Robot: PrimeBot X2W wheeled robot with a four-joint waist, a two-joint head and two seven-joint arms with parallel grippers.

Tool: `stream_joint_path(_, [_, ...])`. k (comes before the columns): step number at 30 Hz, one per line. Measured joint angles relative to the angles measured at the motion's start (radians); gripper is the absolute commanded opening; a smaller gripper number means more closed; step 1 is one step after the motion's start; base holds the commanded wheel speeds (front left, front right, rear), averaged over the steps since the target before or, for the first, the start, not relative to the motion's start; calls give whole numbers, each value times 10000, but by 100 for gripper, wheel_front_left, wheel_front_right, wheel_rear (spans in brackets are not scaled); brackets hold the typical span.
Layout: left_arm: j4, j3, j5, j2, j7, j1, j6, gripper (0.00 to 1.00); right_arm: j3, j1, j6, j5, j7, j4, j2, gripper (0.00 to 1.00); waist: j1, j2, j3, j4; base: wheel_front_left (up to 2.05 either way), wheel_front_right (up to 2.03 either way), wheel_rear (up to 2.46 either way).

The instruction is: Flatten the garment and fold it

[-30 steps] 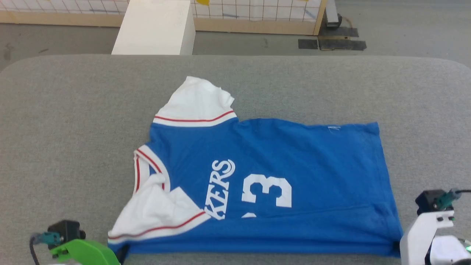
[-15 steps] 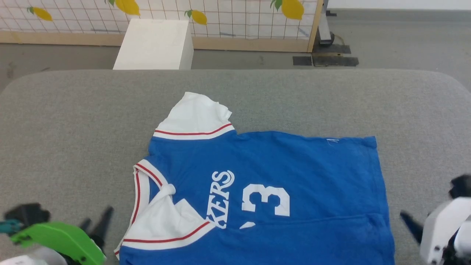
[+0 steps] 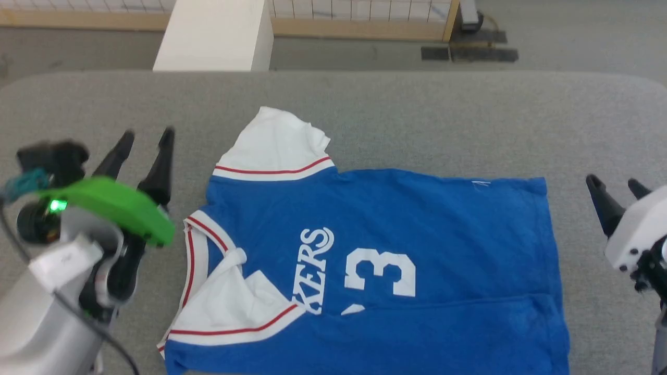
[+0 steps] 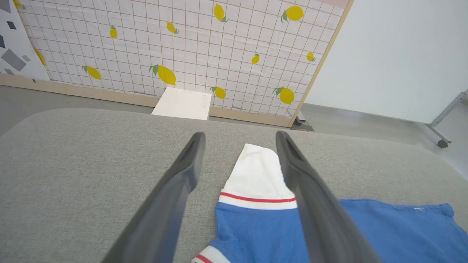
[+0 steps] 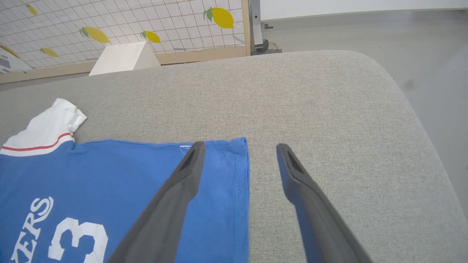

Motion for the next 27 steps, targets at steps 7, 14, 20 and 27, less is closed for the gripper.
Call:
stream_joint_path(7, [2638,-930,422,-945,1281,-3238,-1103,100,332,-1064,0,-253,71,-8,58,100,1,0,1035,81,0,0,0])
stream_joint_path(14, [5177,-1432,345,-1452,3668,-6111,-1572,100,761,-1526,0,-412,146,-215,192,100,2,0,2225,46,0,0,0])
stream_joint_path(20, [6286,-2006,347,-1768,5829,-7527,-1465,100,748,-1554,0,-445,144,-355,336,100,2,0,3154,-159,0,0,0])
stream_joint_path(27, [6861,-2759,717,-1939,7200,-8140,-1235,100,600,-1576,0,-456,56,-495,458,100,2,0,4001,-442,0,0,0])
